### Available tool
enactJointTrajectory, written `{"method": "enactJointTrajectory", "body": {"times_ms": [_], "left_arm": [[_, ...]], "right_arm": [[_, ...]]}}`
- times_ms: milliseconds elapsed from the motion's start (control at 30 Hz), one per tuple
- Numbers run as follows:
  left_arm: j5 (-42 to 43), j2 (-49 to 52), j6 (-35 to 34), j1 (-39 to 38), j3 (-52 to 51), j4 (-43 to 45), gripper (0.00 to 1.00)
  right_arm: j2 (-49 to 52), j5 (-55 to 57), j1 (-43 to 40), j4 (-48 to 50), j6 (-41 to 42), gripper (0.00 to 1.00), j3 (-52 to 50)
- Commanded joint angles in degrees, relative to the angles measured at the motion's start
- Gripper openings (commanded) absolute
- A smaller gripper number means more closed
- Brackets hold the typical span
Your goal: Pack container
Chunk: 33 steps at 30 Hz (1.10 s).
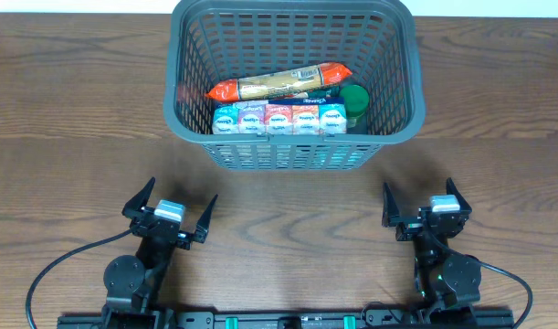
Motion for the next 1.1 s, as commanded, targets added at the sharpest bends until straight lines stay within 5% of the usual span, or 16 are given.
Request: {"method": "enactJointTrajectory", "body": {"times_ms": [0, 1067], "left_arm": [[0.42, -0.28, -0.68, -0.17, -1.09, -1.86, 0.99], [0.39, -0.26, -0.68, 1.88, -1.09, -1.86, 0.99]], "right_arm": [[-0.37, 0.00, 0.55, -0.24, 0.72, 0.99, -0.09], [-0.37, 0.00, 0.55, -0.24, 0.72, 0.99, -0.09]]}}
